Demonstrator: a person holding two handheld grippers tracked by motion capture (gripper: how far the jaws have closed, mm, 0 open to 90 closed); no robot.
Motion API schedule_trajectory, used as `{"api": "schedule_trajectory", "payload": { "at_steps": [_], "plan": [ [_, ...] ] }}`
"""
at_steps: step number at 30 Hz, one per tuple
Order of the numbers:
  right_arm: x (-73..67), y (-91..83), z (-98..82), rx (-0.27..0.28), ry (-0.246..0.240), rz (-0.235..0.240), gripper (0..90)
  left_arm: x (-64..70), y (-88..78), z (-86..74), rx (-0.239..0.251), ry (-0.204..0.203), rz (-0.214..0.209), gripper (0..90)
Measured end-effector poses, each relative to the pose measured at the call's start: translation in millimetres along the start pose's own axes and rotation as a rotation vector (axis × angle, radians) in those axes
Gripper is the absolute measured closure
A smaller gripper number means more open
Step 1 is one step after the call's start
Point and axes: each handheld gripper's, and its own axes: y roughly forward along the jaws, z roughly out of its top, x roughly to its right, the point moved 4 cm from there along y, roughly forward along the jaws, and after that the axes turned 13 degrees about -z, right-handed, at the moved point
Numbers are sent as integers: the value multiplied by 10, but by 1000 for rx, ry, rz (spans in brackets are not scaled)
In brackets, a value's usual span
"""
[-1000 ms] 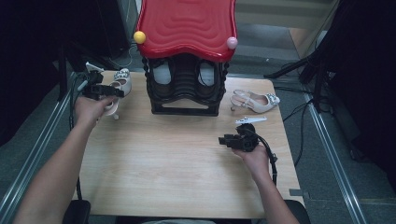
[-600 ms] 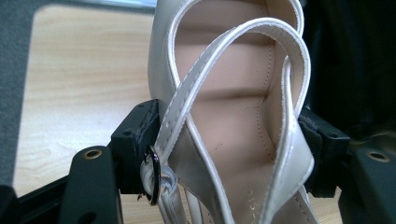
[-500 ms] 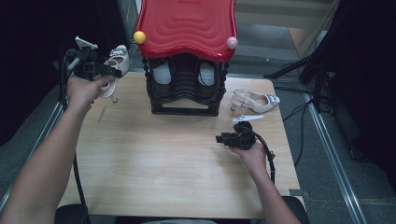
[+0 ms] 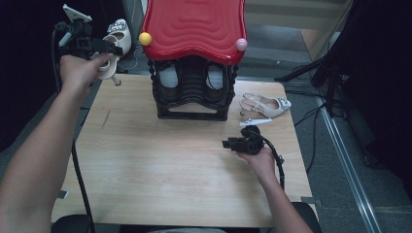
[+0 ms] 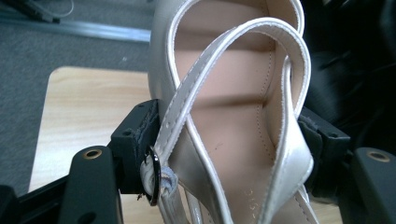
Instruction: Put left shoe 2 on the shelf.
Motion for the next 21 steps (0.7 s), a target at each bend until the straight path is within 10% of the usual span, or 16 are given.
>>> {"api": "schedule_trajectory", "payload": {
  "at_steps": [21],
  "plan": [
    [0, 12, -5, 0, -10, -6, 637, 750, -359, 652, 36, 57, 14, 325]
  ]
}}
